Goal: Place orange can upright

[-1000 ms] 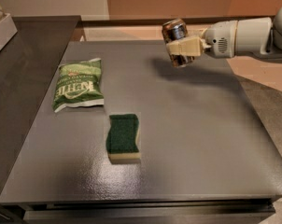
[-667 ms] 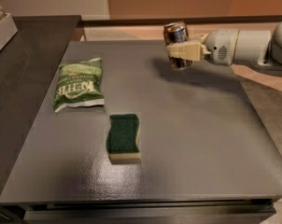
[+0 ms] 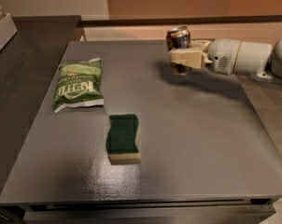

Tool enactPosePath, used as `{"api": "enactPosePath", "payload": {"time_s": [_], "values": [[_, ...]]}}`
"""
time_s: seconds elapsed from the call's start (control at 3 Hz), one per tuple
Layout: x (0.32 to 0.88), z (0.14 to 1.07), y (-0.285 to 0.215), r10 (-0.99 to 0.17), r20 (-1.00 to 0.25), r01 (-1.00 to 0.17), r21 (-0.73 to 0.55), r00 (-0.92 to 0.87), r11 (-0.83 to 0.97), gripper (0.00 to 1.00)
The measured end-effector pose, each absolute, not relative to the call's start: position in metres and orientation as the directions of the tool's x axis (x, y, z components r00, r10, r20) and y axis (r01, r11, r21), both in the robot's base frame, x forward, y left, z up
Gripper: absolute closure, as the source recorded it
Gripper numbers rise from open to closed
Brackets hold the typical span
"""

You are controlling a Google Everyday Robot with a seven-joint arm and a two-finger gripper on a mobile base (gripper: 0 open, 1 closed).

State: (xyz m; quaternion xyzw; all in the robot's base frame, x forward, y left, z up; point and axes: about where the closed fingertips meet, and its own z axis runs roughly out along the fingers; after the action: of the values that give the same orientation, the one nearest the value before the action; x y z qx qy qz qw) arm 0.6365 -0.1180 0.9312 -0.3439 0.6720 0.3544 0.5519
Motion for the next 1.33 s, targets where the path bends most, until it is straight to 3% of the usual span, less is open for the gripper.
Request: {"api": "enactPosePath", "payload": {"time_s": [1.33], "values": [[0.635,0.905,-0.120,-0.052,-0.995,-0.817,0.040,-0.085,0.575,1.00]]}}
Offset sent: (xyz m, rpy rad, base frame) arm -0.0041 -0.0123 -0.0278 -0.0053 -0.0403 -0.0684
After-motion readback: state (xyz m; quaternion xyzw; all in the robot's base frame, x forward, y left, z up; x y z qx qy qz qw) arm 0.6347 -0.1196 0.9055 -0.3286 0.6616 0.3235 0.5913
